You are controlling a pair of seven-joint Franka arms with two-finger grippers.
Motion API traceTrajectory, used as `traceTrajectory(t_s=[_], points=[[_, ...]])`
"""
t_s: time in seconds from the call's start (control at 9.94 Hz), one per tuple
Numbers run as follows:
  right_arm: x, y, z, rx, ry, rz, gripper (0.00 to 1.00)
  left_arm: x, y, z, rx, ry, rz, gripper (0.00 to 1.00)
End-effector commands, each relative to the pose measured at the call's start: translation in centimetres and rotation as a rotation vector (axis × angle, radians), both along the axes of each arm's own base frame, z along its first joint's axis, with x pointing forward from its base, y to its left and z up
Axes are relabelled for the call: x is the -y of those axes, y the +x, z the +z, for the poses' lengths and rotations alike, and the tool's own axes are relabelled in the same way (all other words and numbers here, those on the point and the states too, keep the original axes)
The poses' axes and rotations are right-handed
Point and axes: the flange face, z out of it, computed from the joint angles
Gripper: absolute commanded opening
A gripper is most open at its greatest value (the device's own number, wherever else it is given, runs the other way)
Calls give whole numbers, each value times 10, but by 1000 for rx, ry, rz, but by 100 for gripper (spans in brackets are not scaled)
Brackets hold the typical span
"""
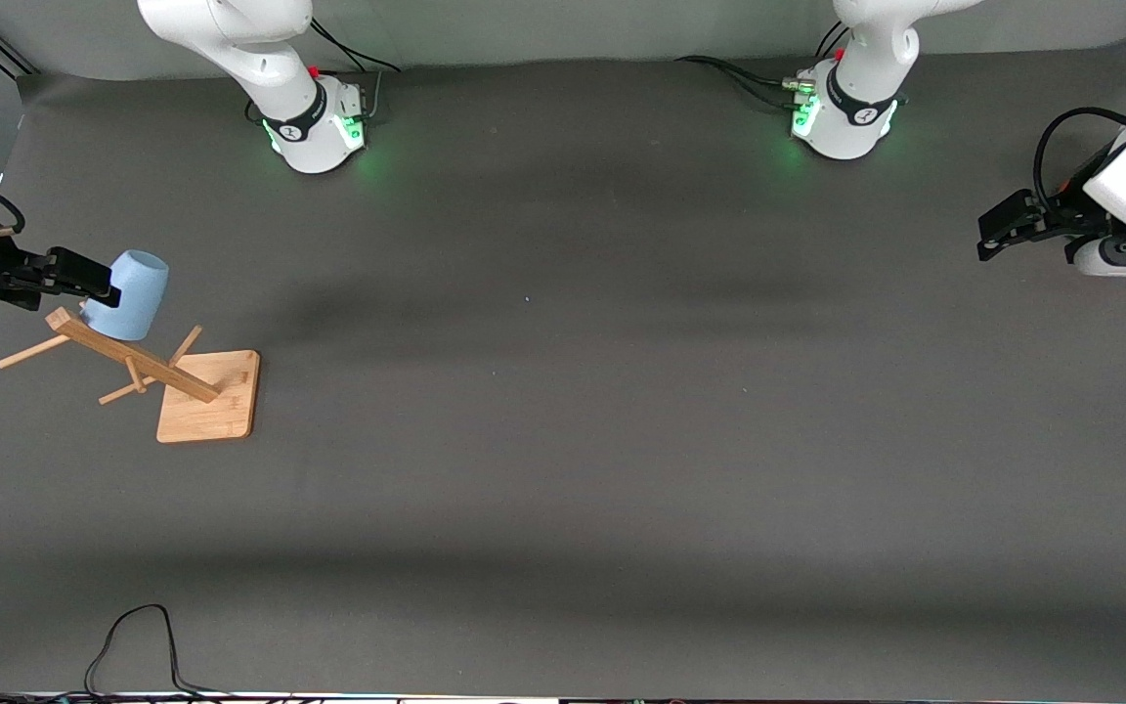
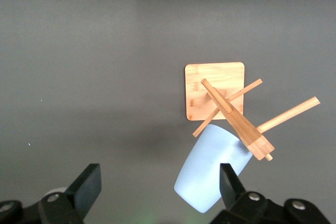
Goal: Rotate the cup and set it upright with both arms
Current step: 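Move the right gripper toward the blue cup on the wooden stand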
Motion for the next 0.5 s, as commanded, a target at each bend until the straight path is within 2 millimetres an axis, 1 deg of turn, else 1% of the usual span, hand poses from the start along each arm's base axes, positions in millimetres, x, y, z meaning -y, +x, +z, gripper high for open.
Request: traceTrajectory(t_s=[0.0, 0.4], points=[[0, -6, 4, 20, -18, 39, 100, -3, 1, 4, -7, 12, -2, 100], [0, -4, -1, 7, -19, 26, 100, -1, 1, 7, -1, 12, -5, 100]])
